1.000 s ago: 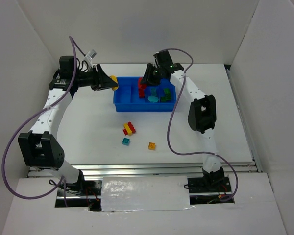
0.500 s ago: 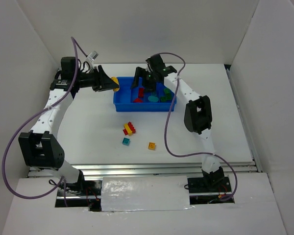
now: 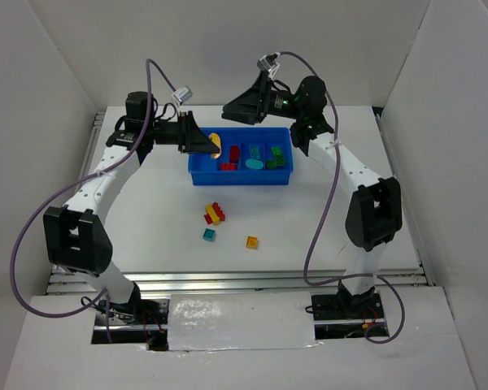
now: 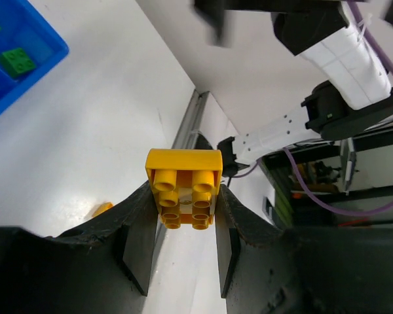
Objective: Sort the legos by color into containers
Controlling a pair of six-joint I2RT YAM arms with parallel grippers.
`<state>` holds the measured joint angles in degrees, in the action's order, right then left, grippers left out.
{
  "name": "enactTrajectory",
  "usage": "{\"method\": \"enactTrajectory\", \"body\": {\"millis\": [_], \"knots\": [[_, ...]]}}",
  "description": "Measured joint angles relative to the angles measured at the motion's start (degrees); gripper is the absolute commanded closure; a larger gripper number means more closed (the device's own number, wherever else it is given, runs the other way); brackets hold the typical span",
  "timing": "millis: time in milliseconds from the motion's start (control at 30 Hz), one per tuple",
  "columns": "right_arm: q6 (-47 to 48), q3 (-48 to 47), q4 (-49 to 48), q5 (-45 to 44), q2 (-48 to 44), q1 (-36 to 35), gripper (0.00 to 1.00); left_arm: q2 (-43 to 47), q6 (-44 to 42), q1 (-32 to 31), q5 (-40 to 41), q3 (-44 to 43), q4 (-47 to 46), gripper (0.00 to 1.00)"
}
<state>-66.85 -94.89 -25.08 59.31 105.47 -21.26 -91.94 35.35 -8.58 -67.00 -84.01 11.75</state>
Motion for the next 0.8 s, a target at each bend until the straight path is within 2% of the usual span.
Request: {"method": "enactTrajectory", "body": {"millis": [100,200,267,400,467,500,533,633,800], "knots": [[-9.79,0.76,-15.13,2.62,0.87,-0.42,0.17,-1.79,0.9,-0.55,-0.42,-0.5,-0.44,1.0],[-10.67,3.74,-16.5,2.86,0.5,-0.33,0.15,-4.94,-1.55,-0.46,4.26,-6.16,5.79,1.0],[-5.05,4.87,-9.11,0.9,-0.33,0.15,0.12,-8.61,-4.52,-0.5,12.66,-13.81,12.61,1.0],[12.72,0.81,20.85,-10.73,-2.75,1.31,0.1,-18.71,-8.48,-0.44,30.34,-31.52,24.87,1.0],[20.11,-1.55,32.02,-17.33,-4.35,1.64,0.09,-23.71,-9.55,-0.33,38.14,-36.92,29.4,1.0],[23.28,-1.77,36.98,-20.85,-5.79,1.75,0.09,-26.12,-9.81,-0.2,40.96,-39.08,31.5,0.95],[26.1,-1.7,41.7,-23.93,-7.54,1.81,0.09,-28.57,-9.94,-0.15,43.54,-40.92,33.09,0.95],[32.57,0.55,50.51,-30.23,-12.9,1.84,0.09,-35.23,-10.14,0.17,48.81,-43.6,36.44,0.97],[39.65,6.88,58.97,-35.3,-19.45,1.77,0.09,-41.16,-10.1,0.31,51.54,-43.65,39.39,0.88]]}}
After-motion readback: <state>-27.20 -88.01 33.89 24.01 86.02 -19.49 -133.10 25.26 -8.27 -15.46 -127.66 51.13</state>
